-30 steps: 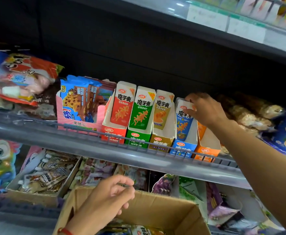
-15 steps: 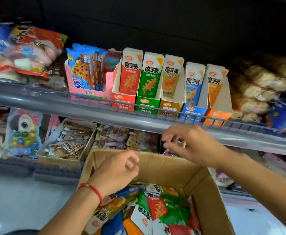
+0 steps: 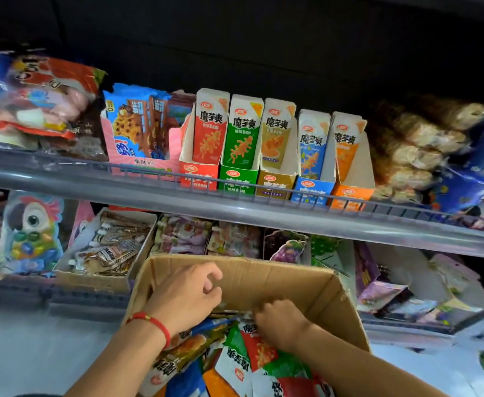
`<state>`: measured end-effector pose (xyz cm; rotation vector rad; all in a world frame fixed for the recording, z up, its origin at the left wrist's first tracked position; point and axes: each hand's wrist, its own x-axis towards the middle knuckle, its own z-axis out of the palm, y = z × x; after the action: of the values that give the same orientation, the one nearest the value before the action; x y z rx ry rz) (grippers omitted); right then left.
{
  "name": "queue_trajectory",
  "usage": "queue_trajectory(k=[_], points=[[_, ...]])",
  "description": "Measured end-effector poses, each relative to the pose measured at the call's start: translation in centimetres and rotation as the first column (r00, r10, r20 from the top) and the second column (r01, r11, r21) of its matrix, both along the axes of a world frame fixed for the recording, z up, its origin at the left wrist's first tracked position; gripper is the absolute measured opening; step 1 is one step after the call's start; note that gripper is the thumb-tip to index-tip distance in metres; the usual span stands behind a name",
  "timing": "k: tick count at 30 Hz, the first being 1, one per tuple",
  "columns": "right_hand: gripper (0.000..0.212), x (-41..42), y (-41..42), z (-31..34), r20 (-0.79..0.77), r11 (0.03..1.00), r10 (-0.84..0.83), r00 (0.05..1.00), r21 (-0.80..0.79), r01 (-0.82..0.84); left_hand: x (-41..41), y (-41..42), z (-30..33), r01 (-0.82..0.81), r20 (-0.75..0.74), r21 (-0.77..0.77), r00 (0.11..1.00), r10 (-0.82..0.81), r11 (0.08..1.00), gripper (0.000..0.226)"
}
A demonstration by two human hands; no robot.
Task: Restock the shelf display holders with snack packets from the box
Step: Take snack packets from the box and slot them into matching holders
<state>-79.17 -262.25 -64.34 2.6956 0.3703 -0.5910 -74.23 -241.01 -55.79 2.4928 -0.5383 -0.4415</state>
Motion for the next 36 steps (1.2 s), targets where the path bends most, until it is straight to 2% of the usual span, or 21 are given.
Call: queue_trajectory(k=[4,5,7,8,9,11,13,14,16,19,20,24,28,30,32,36], points=[[0.029,0.2,-0.3,2.5,0.031,0.999,-0.031,0.999,0.025,0.030,0.0,-0.4,0.5,-0.045,-0.017,-0.051,0.999,0.044,0.998,0.020],[0.026,0.1,-0.6,3.5,0.069,0.993,-0.082,0.994,0.093,0.075,0.0,-0.5,0.6,-0.066,-0.014,-0.072,0.998,0.065,0.995,0.019],[0.016,-0.4,-1.4,5.7,0.143,0.903,-0.253,0.957,0.389,0.180,0.0,-0.8,0.9,-0.116,-0.015,-0.135,0.993,0.115,0.984,0.020],[0.021,-0.8,-1.8,6.9,0.144,0.801,-0.349,0.926,0.558,0.215,-0.2,-1.0,1.0,-0.142,-0.041,-0.188,0.990,0.137,0.972,0.024],[0.027,-1.1,-2.3,8.0,0.110,0.656,-0.439,0.892,0.718,0.234,-0.4,-1.2,1.1,-0.166,-0.097,-0.255,0.985,0.145,0.953,0.031],[0.028,-2.0,-2.8,9.7,-0.087,0.257,-0.525,0.847,0.932,0.255,-1.2,-1.8,1.4,-0.209,-0.276,-0.386,0.955,0.103,0.898,0.048],[0.020,-3.0,-2.7,10.2,-0.319,-0.107,-0.501,0.804,0.945,0.308,-2.4,-2.4,1.5,-0.225,-0.397,-0.439,0.917,0.036,0.870,0.049],[0.019,-3.3,-2.5,10.0,-0.394,-0.221,-0.479,0.784,0.919,0.326,-2.9,-2.6,1.6,-0.230,-0.427,-0.456,0.904,0.015,0.860,0.046],[0.023,-3.8,-2.4,9.3,-0.460,-0.340,-0.466,0.756,0.881,0.327,-3.6,-2.9,1.6,-0.236,-0.427,-0.477,0.904,0.011,0.847,0.037],[0.042,-4.0,-2.7,8.9,-0.453,-0.389,-0.519,0.724,0.880,0.272,-3.5,-2.8,2.0,-0.270,-0.397,-0.490,0.916,0.064,0.829,0.021],[0.042,-4.1,-2.8,9.0,-0.444,-0.393,-0.523,0.727,0.883,0.256,-3.3,-2.6,2.1,-0.297,-0.398,-0.503,0.913,0.088,0.811,0.017],[0.015,-4.9,-2.5,9.3,-0.412,-0.410,-0.541,0.733,0.890,0.198,-3.2,-2.5,2.4,-0.339,-0.373,-0.526,0.916,0.147,0.780,0.010],[0.013,-5.1,-3.0,9.5,-0.339,-0.369,-0.647,0.683,0.923,0.109,-2.9,-2.2,2.1,-0.444,-0.349,-0.525,0.890,0.292,0.726,0.006],[0.013,-5.2,-3.7,9.7,-0.316,-0.344,-0.678,0.664,0.934,0.094,-2.4,-1.7,1.8,-0.440,-0.227,-0.500,0.898,0.378,0.746,0.009],[0.013,-5.3,-3.9,9.7,-0.320,-0.335,-0.669,0.671,0.936,0.112,-2.6,-1.8,1.7,-0.409,-0.172,-0.498,0.911,0.375,0.765,0.009],[0.015,-5.6,-3.3,9.6,-0.336,-0.317,-0.611,0.716,0.934,0.167,-3.5,-2.7,1.4,-0.338,-0.201,-0.510,0.941,0.272,0.791,0.005]])
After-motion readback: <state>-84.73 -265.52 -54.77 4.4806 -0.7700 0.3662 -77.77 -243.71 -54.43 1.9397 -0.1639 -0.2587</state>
